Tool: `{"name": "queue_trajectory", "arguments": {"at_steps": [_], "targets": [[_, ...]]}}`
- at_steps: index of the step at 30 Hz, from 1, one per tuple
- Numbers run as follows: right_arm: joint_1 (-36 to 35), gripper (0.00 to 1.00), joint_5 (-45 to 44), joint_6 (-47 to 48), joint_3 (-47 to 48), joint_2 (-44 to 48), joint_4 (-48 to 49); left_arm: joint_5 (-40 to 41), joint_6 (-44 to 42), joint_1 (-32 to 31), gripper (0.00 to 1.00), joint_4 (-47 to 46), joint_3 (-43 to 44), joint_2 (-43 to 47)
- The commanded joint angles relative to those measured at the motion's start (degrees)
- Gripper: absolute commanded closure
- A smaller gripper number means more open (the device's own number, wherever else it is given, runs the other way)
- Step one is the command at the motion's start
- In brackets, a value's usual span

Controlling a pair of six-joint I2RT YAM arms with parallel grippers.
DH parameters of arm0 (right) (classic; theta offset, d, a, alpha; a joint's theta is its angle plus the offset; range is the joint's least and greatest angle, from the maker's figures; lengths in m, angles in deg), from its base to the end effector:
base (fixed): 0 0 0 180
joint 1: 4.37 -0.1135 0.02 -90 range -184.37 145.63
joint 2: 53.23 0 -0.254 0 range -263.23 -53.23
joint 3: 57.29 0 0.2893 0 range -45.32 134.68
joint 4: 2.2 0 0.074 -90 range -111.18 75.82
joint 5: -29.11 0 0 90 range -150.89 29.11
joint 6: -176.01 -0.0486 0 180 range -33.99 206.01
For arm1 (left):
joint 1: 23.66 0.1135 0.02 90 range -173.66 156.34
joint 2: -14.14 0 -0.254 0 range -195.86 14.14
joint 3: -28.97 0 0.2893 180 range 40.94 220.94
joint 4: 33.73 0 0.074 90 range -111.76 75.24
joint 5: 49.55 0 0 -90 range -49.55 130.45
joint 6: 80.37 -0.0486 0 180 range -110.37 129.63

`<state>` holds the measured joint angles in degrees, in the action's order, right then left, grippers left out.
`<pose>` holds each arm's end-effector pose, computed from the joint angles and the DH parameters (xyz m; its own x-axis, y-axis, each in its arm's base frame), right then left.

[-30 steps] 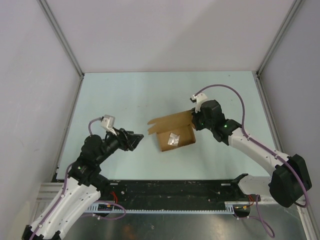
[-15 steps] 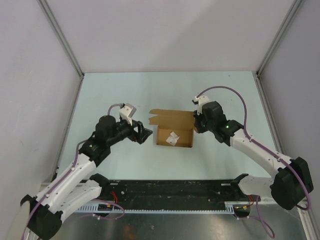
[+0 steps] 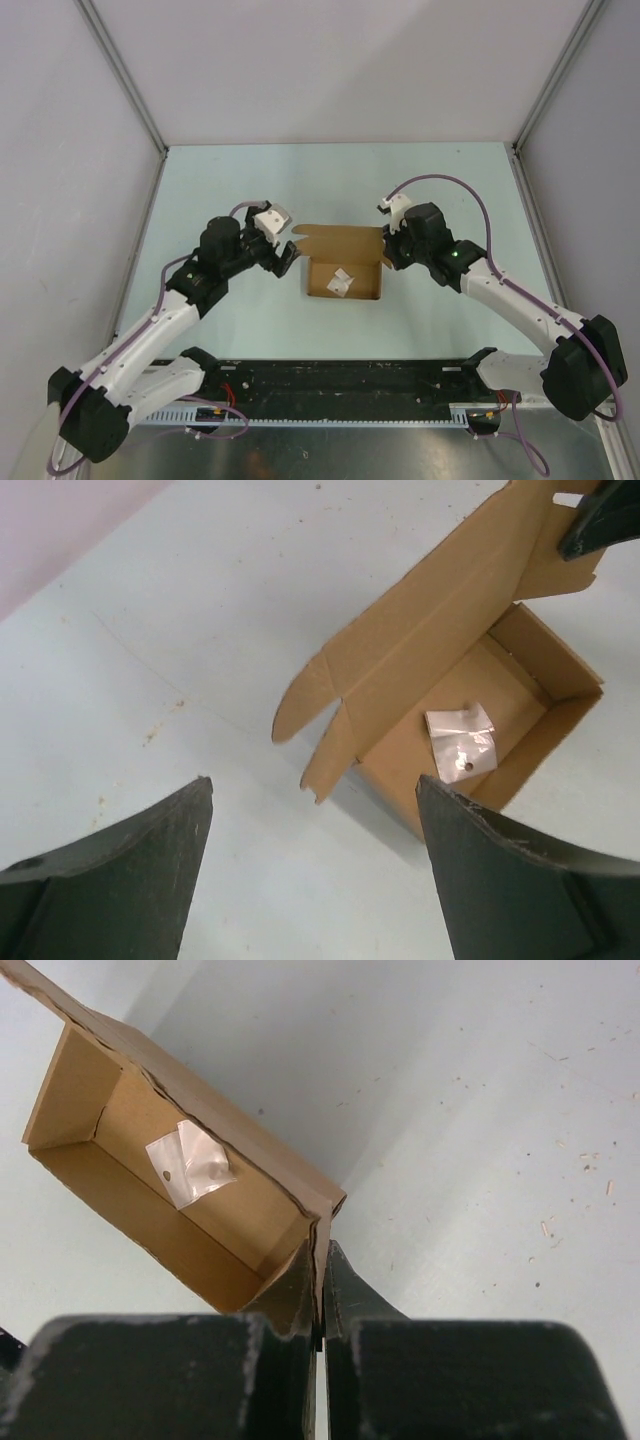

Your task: Fold the paper box

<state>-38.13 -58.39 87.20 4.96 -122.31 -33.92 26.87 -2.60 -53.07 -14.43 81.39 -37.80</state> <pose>0.2585 0.1754 0.2400 -0.5059 -0.3631 -0.7825 -0.5942 0.8043 0.0109 0.2274 -0.1413 0.2768 -0.1325 0.3111 -0.9411 0.7152 0.6873 0.1265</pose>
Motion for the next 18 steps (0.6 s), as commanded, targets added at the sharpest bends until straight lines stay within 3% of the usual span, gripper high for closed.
{"name": "queue_trajectory", "arguments": {"at_steps": [1, 6, 18], "targets": [[-0.3, 1.0, 2.6, 1.6, 2.5, 1.8, 0.2, -3.4, -10.9, 0.6, 0.12, -1.2, 4.2, -4.4], [-0.3, 1.0, 2.2, 2.7, 2.4, 2.4, -0.6, -10.6, -11.3, 4.4, 0.13, -1.1, 6.0, -7.6], [-0.3, 1.0, 2.9, 3.0, 2.4, 2.7, -0.7, -21.4, -7.1, 5.3, 0.23, -1.1, 7.7, -16.0]]}}
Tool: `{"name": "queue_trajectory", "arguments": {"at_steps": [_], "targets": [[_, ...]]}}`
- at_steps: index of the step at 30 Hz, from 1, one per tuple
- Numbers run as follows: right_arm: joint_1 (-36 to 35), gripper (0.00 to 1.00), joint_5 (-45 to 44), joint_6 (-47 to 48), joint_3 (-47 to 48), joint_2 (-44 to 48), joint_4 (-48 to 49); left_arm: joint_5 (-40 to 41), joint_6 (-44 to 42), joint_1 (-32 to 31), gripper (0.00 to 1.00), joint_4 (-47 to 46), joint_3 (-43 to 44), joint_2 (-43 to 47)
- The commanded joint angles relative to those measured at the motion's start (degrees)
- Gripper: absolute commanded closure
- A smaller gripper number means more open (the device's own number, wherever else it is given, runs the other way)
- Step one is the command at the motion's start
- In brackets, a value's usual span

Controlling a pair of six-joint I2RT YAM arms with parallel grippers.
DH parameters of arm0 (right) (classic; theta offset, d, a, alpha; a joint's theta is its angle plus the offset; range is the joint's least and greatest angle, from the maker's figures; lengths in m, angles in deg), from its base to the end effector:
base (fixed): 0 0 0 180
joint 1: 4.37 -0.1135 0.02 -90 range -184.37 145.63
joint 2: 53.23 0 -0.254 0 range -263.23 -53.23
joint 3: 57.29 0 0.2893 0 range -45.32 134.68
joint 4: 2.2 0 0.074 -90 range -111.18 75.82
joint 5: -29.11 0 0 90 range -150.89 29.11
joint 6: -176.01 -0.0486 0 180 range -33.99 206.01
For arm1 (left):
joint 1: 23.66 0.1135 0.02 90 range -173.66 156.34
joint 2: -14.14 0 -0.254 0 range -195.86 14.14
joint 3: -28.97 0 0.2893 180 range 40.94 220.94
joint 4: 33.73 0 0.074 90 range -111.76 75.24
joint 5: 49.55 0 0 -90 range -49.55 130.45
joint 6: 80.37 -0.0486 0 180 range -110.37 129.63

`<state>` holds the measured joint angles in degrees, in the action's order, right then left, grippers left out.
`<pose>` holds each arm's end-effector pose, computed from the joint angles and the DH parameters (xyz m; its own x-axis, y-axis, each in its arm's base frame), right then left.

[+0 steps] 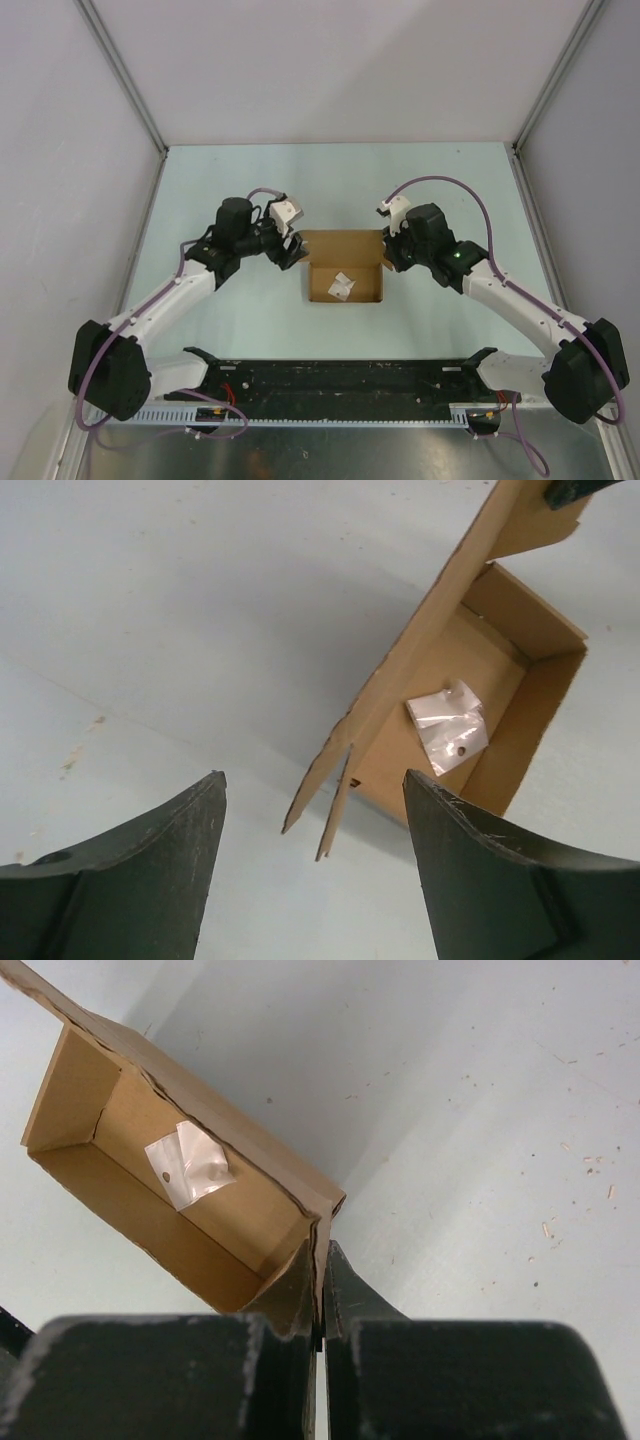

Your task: Fold the paper box

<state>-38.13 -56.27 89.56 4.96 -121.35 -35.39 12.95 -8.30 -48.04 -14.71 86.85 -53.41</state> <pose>0.2541 0.1745 0.2425 -0.4854 -0.3987 -0.7781 -0.6372 0.7707 0.0026 0.2739 -0.1488 0.2434 -0.1897 0.3858 -0.9029 0.8340 0.5486 0.0592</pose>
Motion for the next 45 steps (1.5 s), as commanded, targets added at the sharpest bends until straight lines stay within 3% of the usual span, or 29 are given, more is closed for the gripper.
{"name": "queue_trajectory", "arguments": {"at_steps": [1, 22, 31, 36, 45], "targets": [[-0.3, 1.0, 0.7, 0.7, 2.4, 1.7, 0.7, -7.6, -1.1, 0.3, 0.23, -0.9, 2.1, -0.6], [-0.3, 1.0, 0.6, -0.1, 2.4, 1.8, 1.9, -3.0, 3.3, 0.2, 0.31, -0.2, -4.3, 0.1], [-0.3, 1.0, 0.7, -0.7, 2.4, 1.8, 1.6, -5.0, 5.1, 0.2, 0.56, -0.3, -2.7, -2.1], [-0.2, 1.0, 0.4, -1.3, 2.4, 2.2, 1.7, -5.7, 7.0, 0.1, 0.6, -0.1, -2.5, -3.1], [-1.5, 1.0, -1.5, -3.3, 2.5, 2.6, 1.8, -2.7, 12.5, -1.8, 0.8, -0.2, -1.8, -2.9]]}}
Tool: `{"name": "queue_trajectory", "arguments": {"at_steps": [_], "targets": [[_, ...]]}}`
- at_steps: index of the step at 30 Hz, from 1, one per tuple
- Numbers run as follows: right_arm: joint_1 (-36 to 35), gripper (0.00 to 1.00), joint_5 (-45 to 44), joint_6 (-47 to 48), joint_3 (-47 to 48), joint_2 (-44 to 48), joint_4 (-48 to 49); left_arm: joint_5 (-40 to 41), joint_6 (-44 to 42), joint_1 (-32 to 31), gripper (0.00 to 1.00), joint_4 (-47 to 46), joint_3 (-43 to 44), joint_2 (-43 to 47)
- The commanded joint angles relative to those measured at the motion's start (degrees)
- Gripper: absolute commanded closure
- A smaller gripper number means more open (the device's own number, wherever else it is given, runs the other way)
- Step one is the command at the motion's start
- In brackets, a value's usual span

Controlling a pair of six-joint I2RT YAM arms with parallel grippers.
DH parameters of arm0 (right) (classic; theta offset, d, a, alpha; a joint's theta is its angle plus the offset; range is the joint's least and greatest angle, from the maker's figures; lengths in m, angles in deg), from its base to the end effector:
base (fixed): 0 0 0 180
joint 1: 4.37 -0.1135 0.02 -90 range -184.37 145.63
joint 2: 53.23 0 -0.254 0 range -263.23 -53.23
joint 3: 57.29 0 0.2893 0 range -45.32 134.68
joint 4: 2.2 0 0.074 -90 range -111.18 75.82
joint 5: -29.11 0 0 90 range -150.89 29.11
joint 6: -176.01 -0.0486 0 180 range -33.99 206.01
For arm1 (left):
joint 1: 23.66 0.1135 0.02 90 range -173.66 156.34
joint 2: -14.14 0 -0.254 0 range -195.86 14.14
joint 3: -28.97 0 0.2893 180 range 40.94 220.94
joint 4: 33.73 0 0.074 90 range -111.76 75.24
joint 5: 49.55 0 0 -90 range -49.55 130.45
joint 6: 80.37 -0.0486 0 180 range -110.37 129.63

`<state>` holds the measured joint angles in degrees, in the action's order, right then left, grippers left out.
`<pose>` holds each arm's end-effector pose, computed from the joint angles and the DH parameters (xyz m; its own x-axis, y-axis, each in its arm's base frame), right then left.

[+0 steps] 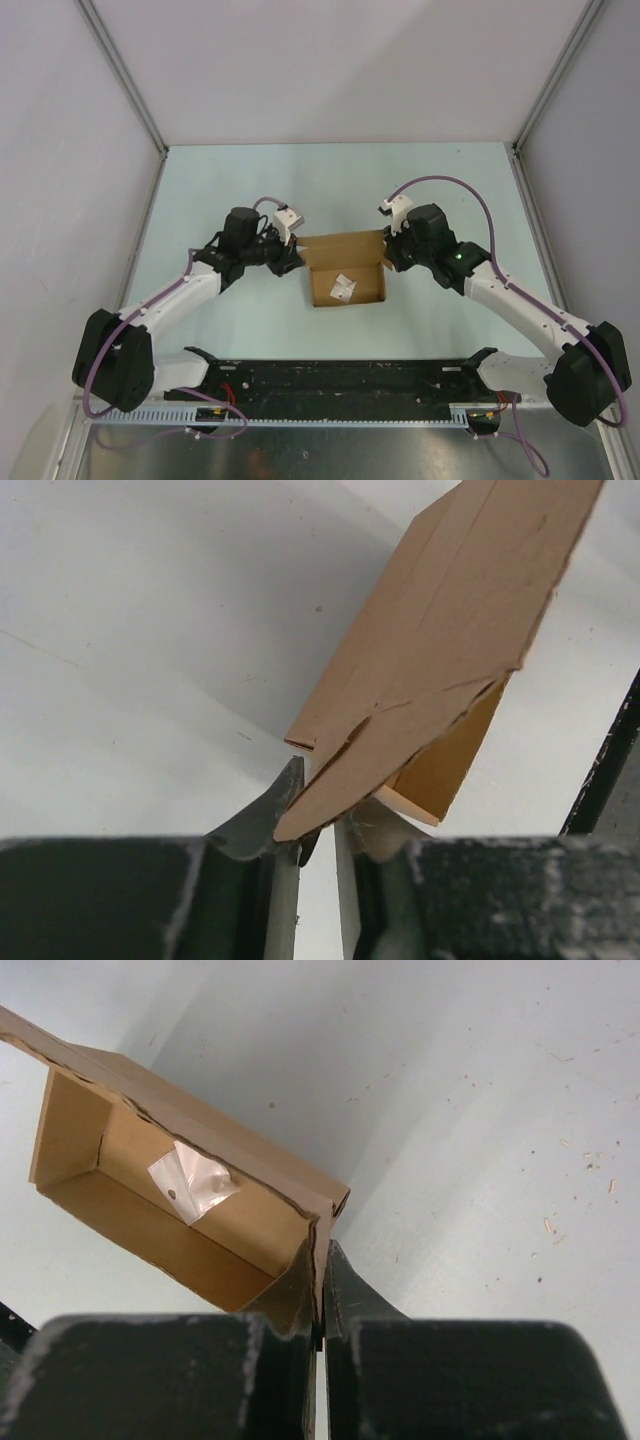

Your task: Fold the paper box

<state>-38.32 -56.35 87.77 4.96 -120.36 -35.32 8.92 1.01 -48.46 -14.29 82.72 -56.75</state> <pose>0.2517 0.1741 0.2475 -0.4918 -0.3680 -0.7891 -0.6239 0.7812 0.0245 0.2671 -0.1514 0.1995 -0.4242 0.3367 -0.8407 0.8115 0.5534 -0.1878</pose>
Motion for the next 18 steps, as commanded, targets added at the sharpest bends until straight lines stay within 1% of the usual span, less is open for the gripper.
{"name": "queue_trajectory", "arguments": {"at_steps": [1, 5, 7, 9, 12, 13, 18], "targets": [[-1.5, 1.0, -2.0, -2.5, 2.4, 1.7, 1.7, 2.3, 4.1, -2.0, 0.85, -0.5, 2.5, 0.4], [-2.1, 1.0, -4.4, -4.4, 2.4, 1.6, 1.5, 5.3, 6.9, -3.6, 0.94, -0.5, 3.5, 0.8], [-2.5, 1.0, -6.1, -6.3, 2.4, 1.8, 1.5, 6.7, 8.2, -4.3, 0.97, -0.6, 3.8, 0.4], [-2.9, 1.0, -7.7, -7.7, 2.3, 2.2, 1.8, 8.8, 11.4, -4.6, 1.0, -0.5, 4.4, -0.3], [-4.0, 1.0, -11.0, -11.3, 2.3, 2.8, 2.4, 12.4, 16.3, -5.7, 1.0, -0.5, 5.3, -1.0], [-4.9, 1.0, -11.9, -12.4, 2.2, 3.1, 2.6, 13.4, 19.2, -6.0, 1.0, -0.6, 5.7, -1.8], [-7.5, 1.0, -17.4, -19.8, 2.2, 3.2, 4.5, 16.3, 26.7, -8.2, 1.0, -0.4, 8.1, -4.8]]}}
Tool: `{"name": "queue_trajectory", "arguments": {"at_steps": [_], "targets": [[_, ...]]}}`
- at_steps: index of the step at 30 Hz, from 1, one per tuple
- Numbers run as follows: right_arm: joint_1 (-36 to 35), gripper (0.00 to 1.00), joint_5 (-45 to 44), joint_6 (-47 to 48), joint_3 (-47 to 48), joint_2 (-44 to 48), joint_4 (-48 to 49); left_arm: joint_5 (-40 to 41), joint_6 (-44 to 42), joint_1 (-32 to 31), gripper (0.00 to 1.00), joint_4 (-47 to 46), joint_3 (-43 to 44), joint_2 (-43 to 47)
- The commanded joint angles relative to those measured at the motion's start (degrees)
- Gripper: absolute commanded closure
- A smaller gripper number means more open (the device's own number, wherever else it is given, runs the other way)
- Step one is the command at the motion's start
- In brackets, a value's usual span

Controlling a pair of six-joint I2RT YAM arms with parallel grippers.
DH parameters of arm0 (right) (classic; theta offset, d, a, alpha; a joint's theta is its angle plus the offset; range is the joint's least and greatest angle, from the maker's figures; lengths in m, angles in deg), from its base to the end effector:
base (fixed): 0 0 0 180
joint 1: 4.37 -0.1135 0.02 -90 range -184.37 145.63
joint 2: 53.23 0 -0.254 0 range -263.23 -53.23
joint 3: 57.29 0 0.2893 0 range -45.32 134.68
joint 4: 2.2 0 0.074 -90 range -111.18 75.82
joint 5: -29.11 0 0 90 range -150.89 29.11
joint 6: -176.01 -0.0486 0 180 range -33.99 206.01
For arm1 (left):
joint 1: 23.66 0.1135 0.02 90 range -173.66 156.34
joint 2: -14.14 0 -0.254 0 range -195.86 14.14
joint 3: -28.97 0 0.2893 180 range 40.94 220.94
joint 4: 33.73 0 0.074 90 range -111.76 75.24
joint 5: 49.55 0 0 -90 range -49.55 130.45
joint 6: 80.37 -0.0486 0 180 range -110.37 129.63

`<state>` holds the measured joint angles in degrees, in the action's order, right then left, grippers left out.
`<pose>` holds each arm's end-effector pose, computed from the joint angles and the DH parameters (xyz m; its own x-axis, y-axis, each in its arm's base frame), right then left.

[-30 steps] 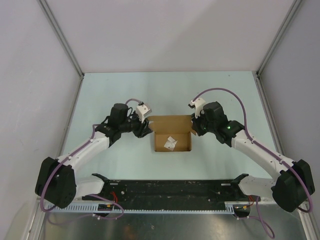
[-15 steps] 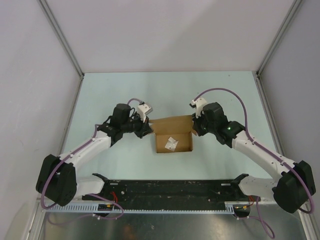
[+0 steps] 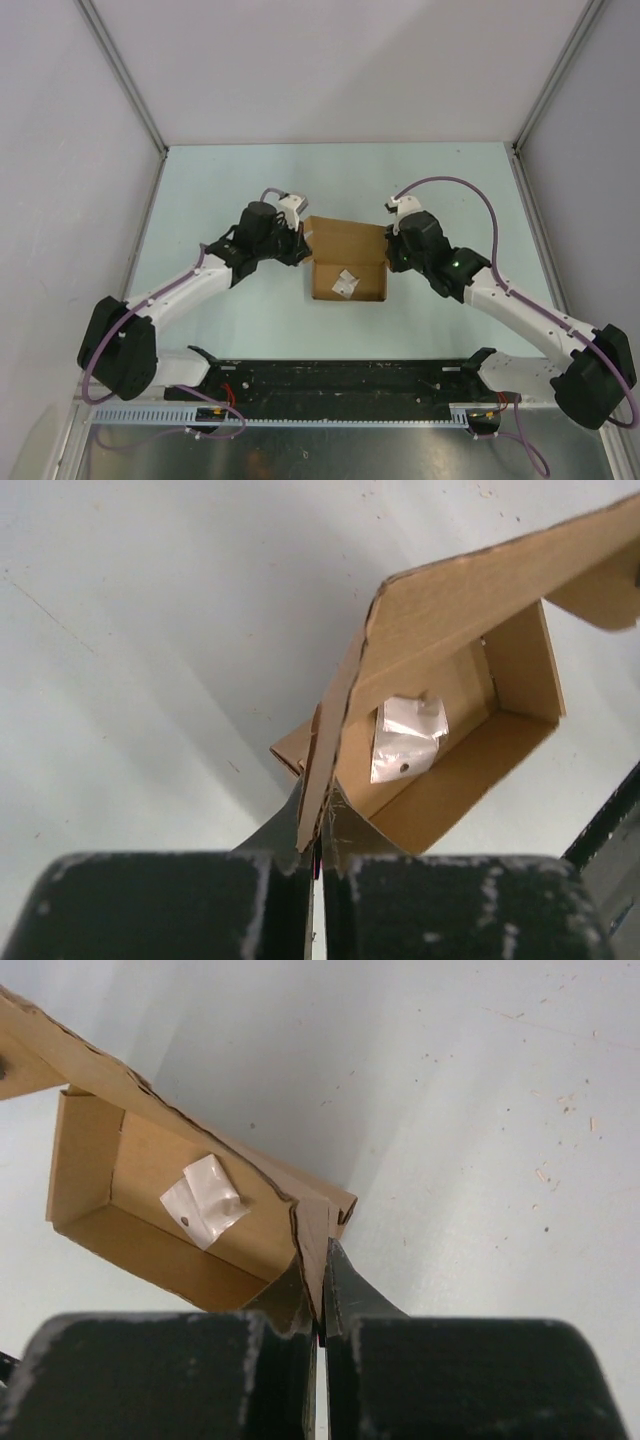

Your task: Fold the paper box

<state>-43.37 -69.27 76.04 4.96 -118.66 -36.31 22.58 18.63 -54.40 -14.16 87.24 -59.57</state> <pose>0.2379 0.1835 0.2545 -0.5559 -0.2298 -0.7989 -0.4429 0.8951 0.0508 0.2727 -0.1795 0.2113 -0.5969 0.1818 -0.7814 0.6167 0.7269 -0.3020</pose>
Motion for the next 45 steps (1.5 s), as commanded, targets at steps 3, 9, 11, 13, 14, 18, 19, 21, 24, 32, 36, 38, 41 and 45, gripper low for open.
{"name": "queue_trajectory", "arguments": {"at_steps": [3, 9, 11, 13, 14, 18, 19, 21, 24, 32, 36, 38, 41, 45], "targets": [[-3.7, 1.0, -6.6, -11.5, 2.2, 0.4, 5.7, 6.7, 13.0, -4.2, 1.0, -0.7, 4.8, -3.0], [-6.3, 1.0, -10.2, -15.9, 2.2, -0.6, 5.2, 17.7, 17.4, -8.5, 0.99, -0.3, 6.1, -2.1], [-7.1, 1.0, -11.7, -17.9, 2.2, -0.6, 5.3, 21.1, 19.6, -9.7, 0.98, -0.2, 6.3, -2.2], [-8.1, 1.0, -12.6, -19.1, 2.2, -0.5, 5.3, 23.5, 22.4, -10.8, 0.96, 0.0, 6.3, -2.1], [-8.4, 0.99, -13.6, -20.7, 2.2, -0.4, 5.5, 25.2, 23.3, -11.3, 0.96, 0.0, 6.3, -2.1], [-10.4, 0.99, -16.7, -22.3, 2.2, -0.2, 6.1, 29.9, 27.2, -13.6, 0.91, 0.0, 6.5, -1.7], [-11.1, 0.99, -17.4, -22.4, 2.2, -0.2, 6.1, 30.7, 27.6, -14.6, 0.91, 0.1, 6.7, -1.6], [-11.8, 0.99, -19.0, -22.4, 2.2, -0.2, 6.1, 31.9, 27.8, -15.5, 0.87, 0.0, 7.2, -1.9], [-13.1, 0.99, -20.4, -21.4, 2.2, -0.3, 6.2, 31.9, 26.2, -17.1, 0.82, 0.1, 8.5, -3.5], [-14.4, 0.98, -21.7, -20.4, 2.2, -0.6, 6.1, 33.4, 24.0, -21.4, 0.76, 1.3, 10.7, -7.3], [-14.6, 0.97, -21.2, -20.3, 2.2, -0.8, 6.3, 33.2, 23.5, -22.3, 0.75, 1.6, 11.6, -9.2], [-14.7, 0.97, -21.0, -20.3, 2.2, -1.1, 6.3, 33.2, 23.4, -22.5, 0.75, 1.8, 12.1, -9.5], [-14.8, 0.97, -21.0, -20.2, 2.2, -1.3, 6.0, 33.7, 23.3, -22.7, 0.74, 1.9, 12.3, -9.5], [-14.9, 0.97, -21.1, -18.4, 2.2, -1.4, 5.6, 33.5, 22.4, -22.7, 0.74, 2.2, 12.1, -8.5]]}}
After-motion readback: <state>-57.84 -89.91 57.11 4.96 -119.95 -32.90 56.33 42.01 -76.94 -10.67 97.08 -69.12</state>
